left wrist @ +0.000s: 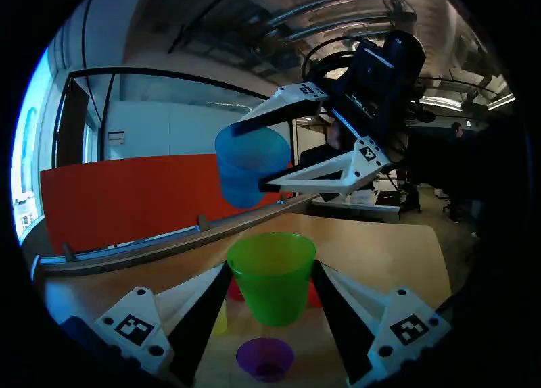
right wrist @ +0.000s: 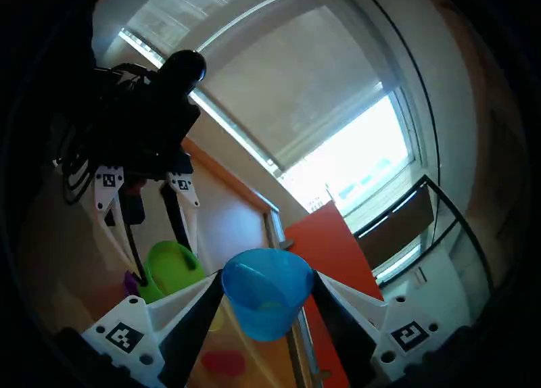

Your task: Pour water

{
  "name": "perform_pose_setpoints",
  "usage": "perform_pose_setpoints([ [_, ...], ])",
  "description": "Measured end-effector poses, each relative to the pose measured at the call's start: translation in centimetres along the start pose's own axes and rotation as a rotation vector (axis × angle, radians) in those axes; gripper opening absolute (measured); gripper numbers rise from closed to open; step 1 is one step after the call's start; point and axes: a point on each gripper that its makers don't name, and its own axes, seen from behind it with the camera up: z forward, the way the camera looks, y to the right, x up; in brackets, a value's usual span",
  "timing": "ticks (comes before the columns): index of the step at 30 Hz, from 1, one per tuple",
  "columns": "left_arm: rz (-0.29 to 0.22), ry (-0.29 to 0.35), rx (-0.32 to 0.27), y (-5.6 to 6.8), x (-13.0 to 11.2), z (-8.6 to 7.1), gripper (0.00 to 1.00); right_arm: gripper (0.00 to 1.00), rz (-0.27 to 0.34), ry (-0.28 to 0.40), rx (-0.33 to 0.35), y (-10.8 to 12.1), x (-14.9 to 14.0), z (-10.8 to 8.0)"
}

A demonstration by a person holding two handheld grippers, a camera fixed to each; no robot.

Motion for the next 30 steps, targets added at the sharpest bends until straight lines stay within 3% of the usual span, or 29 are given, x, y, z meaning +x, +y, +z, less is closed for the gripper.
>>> perform_pose_setpoints([
  [30, -0.001, 0.009, 0.001, -0.07, 0.41, 0.01, 0.85, 0.92, -0.094, -0.014, 0.004, 0.26, 0.05, 0.24],
])
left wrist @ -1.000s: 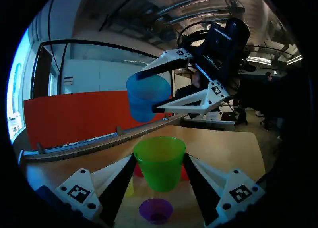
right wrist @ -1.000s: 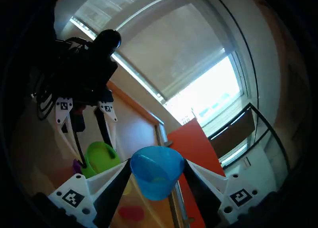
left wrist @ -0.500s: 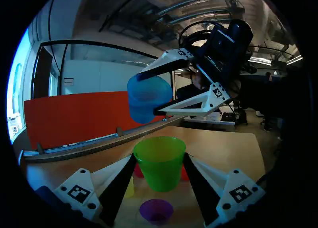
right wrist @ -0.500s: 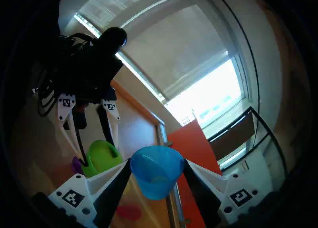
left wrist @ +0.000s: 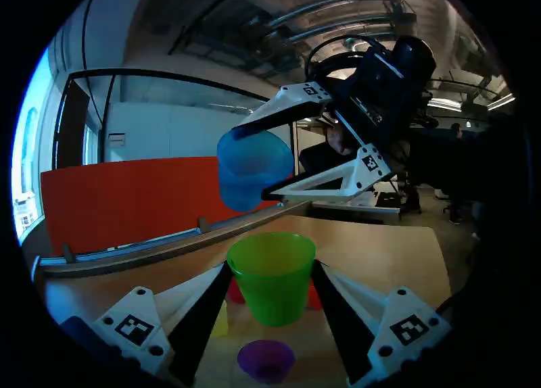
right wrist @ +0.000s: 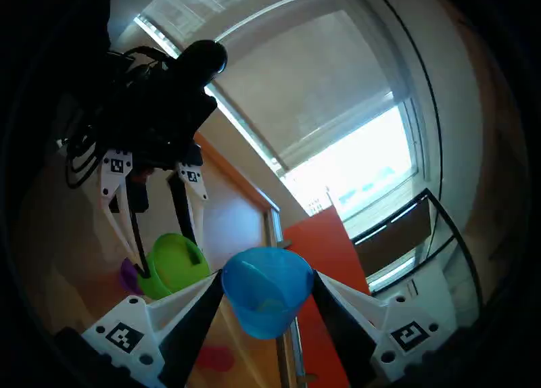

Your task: Pour water

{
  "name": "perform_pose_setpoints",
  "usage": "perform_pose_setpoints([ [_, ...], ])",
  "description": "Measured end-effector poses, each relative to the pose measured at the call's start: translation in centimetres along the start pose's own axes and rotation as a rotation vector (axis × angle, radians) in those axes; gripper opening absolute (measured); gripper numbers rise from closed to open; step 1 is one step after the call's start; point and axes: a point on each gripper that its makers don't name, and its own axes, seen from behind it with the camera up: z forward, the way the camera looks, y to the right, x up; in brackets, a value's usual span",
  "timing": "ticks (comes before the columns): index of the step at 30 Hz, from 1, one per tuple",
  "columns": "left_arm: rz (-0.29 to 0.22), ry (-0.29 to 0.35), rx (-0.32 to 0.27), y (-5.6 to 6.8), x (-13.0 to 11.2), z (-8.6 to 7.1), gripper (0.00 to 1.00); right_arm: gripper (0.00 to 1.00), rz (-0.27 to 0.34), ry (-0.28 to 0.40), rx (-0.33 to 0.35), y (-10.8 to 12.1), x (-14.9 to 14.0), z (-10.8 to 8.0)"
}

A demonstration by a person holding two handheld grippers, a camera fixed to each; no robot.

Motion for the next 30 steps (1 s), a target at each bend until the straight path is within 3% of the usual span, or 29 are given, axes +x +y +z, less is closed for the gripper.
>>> perform_pose_setpoints([
  [30, -0.001, 0.001, -0.003, 0.08, -0.04, 0.08, 0.85, 0.92, -0.074, -0.014, -0.007, 0.22, -0.14, 0.69],
])
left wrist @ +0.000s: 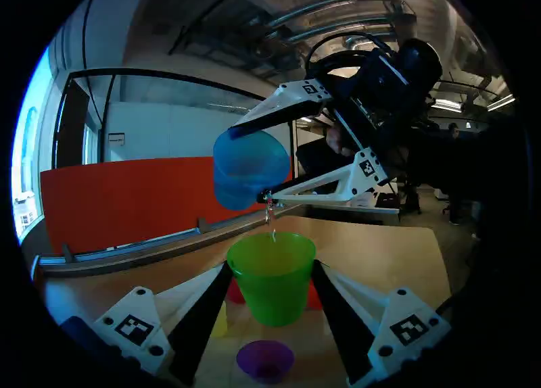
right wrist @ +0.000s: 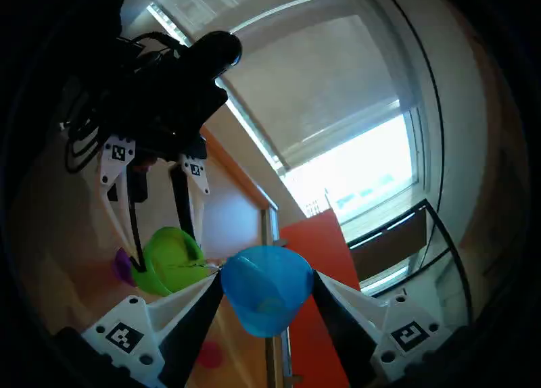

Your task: Pour water

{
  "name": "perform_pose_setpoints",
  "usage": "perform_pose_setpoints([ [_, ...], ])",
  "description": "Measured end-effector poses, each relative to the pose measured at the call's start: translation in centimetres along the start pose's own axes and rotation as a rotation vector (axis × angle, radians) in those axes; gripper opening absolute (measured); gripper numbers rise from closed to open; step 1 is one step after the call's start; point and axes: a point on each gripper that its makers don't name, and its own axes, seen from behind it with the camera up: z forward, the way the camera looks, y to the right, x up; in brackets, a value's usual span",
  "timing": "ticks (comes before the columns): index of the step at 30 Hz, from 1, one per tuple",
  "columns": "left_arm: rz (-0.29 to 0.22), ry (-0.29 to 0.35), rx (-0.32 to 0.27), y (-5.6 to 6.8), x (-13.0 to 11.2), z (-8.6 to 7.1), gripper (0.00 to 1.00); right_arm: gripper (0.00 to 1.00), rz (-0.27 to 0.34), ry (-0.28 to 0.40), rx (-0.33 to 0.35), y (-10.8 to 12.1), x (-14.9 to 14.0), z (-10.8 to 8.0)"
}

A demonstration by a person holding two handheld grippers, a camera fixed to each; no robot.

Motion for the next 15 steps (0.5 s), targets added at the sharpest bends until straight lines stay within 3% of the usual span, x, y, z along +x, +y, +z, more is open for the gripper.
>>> perform_pose_setpoints([
  [15, 0.003, 0.001, -0.002, 0.08, 0.22, 0.00, 0.85, 0.92, -0.041, -0.003, -0.003, -0.11, 0.29, 0.22],
])
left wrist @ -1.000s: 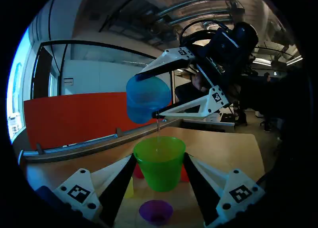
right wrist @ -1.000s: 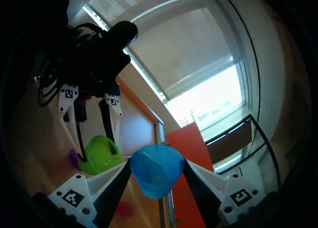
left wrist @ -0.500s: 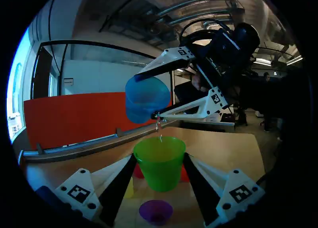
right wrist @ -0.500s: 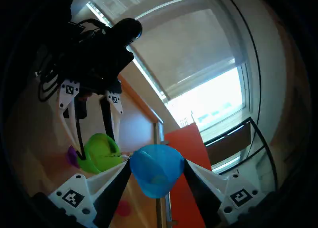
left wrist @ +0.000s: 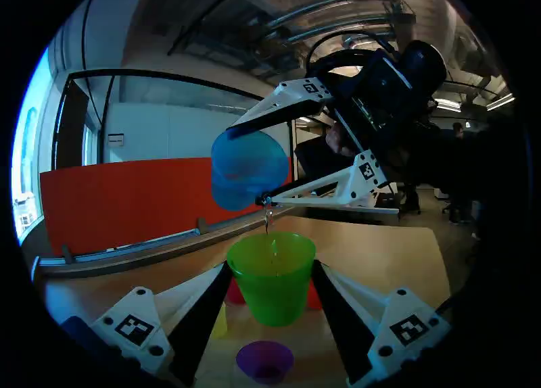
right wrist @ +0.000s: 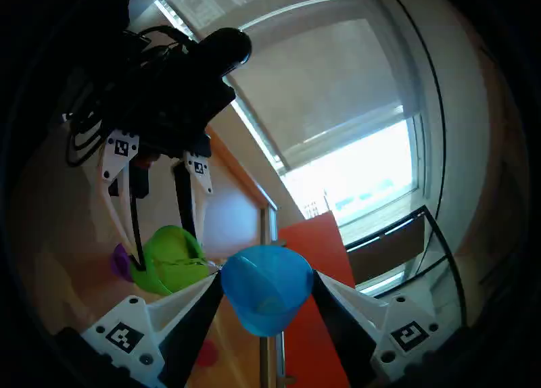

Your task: Pour water

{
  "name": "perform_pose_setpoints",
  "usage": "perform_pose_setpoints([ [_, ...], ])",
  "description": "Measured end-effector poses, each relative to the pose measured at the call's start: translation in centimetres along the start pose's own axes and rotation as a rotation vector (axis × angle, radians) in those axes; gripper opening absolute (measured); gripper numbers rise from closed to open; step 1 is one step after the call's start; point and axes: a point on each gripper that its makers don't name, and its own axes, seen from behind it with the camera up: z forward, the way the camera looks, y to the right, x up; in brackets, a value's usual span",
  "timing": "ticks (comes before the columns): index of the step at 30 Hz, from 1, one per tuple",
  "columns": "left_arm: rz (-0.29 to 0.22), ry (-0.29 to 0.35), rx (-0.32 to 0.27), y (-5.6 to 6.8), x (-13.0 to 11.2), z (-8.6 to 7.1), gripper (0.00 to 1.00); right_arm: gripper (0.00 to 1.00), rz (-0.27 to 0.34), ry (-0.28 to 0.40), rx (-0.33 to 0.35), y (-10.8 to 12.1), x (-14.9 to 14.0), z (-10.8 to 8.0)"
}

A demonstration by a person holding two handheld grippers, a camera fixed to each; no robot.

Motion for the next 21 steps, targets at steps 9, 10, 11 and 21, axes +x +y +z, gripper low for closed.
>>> perform_pose_setpoints([
  [9, 0.002, -0.001, 0.001, 0.00, -0.03, -0.07, 0.85, 0.92, -0.019, -0.001, -0.001, 0.07, 0.13, -0.01],
  [10, 0.002, -0.001, 0.000, 0.02, -0.03, -0.07, 0.85, 0.92, -0.021, 0.000, -0.001, 0.05, 0.15, 0.00],
  [11, 0.002, -0.001, 0.000, 0.04, -0.03, -0.07, 0.85, 0.92, -0.022, 0.000, -0.002, 0.03, 0.17, 0.02],
  [21, 0.005, 0.000, 0.000, 0.13, 0.07, -0.15, 0.85, 0.92, -0.035, 0.001, -0.002, -0.19, 0.35, 0.14],
])
